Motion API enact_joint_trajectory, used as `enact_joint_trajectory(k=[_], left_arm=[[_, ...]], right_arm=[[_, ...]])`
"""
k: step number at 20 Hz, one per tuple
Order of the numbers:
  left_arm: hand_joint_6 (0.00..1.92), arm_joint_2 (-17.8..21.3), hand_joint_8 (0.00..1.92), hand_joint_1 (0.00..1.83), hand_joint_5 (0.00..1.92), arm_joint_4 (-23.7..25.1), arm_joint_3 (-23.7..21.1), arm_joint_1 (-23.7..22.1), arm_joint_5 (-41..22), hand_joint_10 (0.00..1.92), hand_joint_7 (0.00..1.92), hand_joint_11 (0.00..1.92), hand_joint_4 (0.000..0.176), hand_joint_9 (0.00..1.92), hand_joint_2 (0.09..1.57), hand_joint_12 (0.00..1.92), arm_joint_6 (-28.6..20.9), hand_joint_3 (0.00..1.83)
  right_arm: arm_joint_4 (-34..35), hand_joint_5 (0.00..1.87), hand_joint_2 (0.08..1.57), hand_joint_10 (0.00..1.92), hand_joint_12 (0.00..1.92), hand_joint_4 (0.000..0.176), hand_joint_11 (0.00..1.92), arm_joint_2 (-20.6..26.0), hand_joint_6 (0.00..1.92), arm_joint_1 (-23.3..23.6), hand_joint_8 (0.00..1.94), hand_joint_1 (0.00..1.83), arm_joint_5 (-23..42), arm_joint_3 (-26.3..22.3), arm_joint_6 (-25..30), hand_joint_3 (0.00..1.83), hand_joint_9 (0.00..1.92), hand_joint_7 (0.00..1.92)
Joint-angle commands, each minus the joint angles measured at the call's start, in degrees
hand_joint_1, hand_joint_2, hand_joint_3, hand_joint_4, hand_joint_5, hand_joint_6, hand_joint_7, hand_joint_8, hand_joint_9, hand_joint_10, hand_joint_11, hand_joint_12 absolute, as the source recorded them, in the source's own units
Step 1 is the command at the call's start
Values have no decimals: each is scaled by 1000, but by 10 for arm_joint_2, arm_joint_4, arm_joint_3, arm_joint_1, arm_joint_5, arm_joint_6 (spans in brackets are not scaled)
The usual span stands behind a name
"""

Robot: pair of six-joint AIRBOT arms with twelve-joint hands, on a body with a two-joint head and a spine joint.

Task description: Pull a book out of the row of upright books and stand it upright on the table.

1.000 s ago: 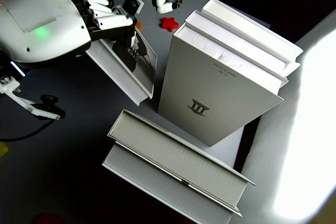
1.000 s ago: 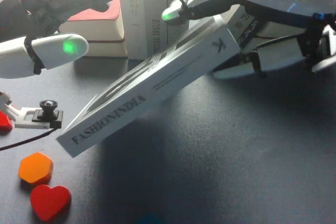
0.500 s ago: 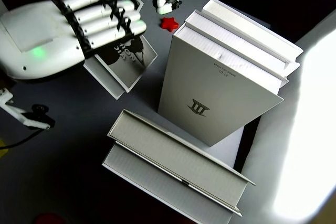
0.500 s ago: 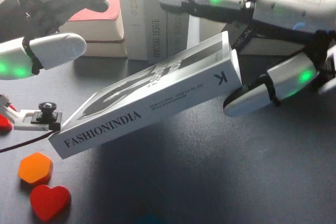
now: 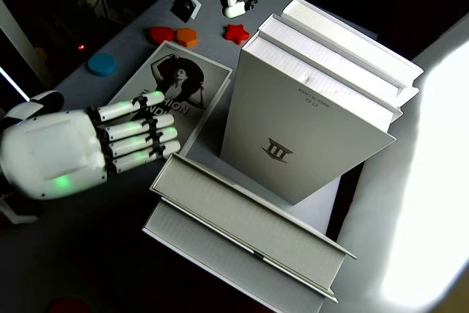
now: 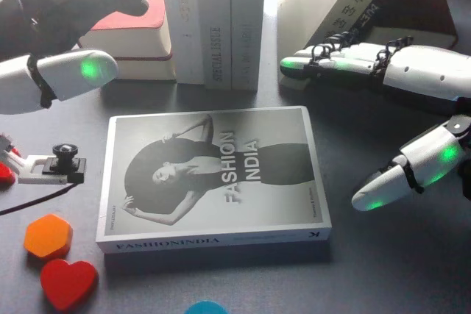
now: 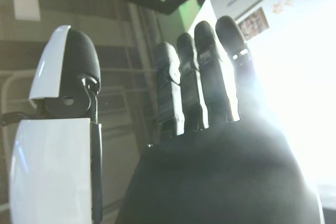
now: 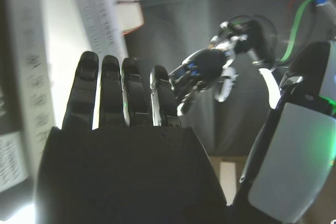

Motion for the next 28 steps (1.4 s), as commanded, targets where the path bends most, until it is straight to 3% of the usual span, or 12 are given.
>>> enact_joint_trajectory(k=[1,3,6,13,14,18,19,21,23,25,27,28], left_arm=[[3,-3,8,1066,485,-27,-2,-3,-64,6,438,0,0,415,1025,1261,-6,0],[1,-4,3,1074,465,-30,2,-2,-60,3,412,0,0,410,1001,1319,-6,0],[0,-12,0,936,376,-30,15,7,-41,0,325,0,0,339,1009,1313,-6,0],[0,0,0,663,239,2,17,17,7,0,227,0,0,263,1038,1277,-6,2],[7,0,11,700,269,2,17,17,7,11,296,0,0,299,999,1393,-6,0],[1,-5,3,752,258,3,18,17,9,3,258,0,0,267,975,1359,-6,0],[1,-7,2,742,261,3,19,19,7,3,260,0,0,270,991,1346,-6,5],[1,-7,0,724,261,3,20,20,7,3,254,0,0,272,996,1321,-6,5],[1,-6,1,725,262,3,20,19,8,2,242,0,0,250,991,1295,-6,1],[0,-7,0,727,260,5,20,15,7,6,245,0,0,268,994,1337,-6,1],[1,-7,15,722,261,6,20,14,7,8,287,0,0,277,998,1346,-6,2],[2,-7,6,731,268,6,19,14,6,6,275,0,0,276,992,1364,-6,0]], right_arm=[[35,0,681,0,24,80,45,4,0,3,0,645,76,-2,3,0,0,0],[82,0,702,0,31,130,41,21,0,3,0,659,101,-9,-30,0,0,0],[125,0,831,0,0,173,0,28,0,-7,0,661,101,-5,-67,15,0,0],[110,10,849,0,6,155,13,48,4,19,0,651,91,-10,-83,12,0,0],[107,9,861,0,0,175,0,50,3,26,0,715,94,-14,-83,14,0,0],[95,1,875,0,0,176,0,70,0,51,0,701,102,-44,-104,9,0,0],[92,3,874,0,0,151,0,72,1,55,0,683,107,-49,-105,7,0,0],[88,0,886,0,0,140,0,73,0,60,0,648,112,-52,-105,12,0,0],[82,0,876,0,0,157,0,76,0,66,0,646,116,-55,-106,5,0,0],[79,8,878,0,0,145,0,89,3,73,0,670,117,-67,-117,5,0,0],[79,13,866,0,0,174,0,94,3,73,0,661,117,-72,-123,0,0,0],[79,7,861,0,0,171,0,94,0,73,0,657,117,-72,-123,0,0,0]])
